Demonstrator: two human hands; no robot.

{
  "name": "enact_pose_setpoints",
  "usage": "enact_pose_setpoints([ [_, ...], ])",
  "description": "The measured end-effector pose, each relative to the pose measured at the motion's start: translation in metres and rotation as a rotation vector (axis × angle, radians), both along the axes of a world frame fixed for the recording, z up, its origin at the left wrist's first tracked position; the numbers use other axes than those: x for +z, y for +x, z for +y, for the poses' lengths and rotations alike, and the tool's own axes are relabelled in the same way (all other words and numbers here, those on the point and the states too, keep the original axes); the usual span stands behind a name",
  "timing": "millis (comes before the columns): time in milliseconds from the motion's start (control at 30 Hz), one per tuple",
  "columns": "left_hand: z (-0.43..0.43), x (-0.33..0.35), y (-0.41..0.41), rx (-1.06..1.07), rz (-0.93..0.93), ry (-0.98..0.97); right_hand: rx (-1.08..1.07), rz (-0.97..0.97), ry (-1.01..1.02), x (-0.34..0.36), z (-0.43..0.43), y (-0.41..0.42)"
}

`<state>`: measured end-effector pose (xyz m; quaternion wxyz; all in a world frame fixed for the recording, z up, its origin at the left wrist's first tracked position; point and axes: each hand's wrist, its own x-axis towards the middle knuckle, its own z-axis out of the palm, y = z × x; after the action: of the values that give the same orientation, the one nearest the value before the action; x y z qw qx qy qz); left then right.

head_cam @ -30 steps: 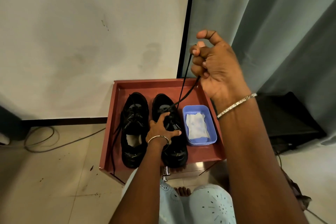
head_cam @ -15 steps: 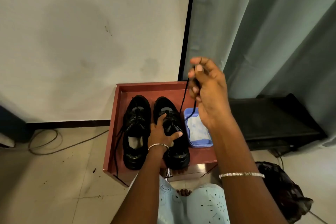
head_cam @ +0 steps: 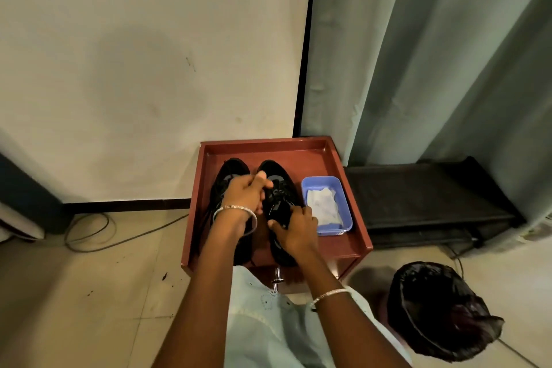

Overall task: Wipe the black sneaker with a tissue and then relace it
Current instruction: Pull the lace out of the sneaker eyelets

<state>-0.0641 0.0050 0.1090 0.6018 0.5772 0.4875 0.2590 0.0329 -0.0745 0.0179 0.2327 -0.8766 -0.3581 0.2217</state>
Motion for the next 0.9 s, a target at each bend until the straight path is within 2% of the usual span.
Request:
enact_pose_setpoints([
  [200, 0.012, 0.097, 0.001, -0.039, -0.125, 0.208, -0.019, -0.202, -0.038, -0.003, 0.008, -0.019],
  [333, 0.02, 0.133, 0.004, -0.018, -0.171, 0.368, 0.004, -0.228, -0.083, -0.007, 0.01, -0.017],
  [433, 0.023, 0.158, 0.007, -0.03, -0.296, 0.482, -0.003, -0.222, -0.096, -0.009, 0.014, -0.015],
  [533, 0.025, 0.173, 0.012, -0.04, -0.315, 0.592, -0.007, -0.223, -0.111, -0.014, 0.016, -0.015],
  [733, 0.024, 0.175, 0.019, 0.001, -0.417, 0.541, -0.03, -0.24, -0.098, -0.022, 0.017, -0.016],
  [900, 0.025, 0.176, 0.02, -0.01, -0.487, 0.421, -0.023, -0.244, -0.107, -0.023, 0.018, -0.015],
])
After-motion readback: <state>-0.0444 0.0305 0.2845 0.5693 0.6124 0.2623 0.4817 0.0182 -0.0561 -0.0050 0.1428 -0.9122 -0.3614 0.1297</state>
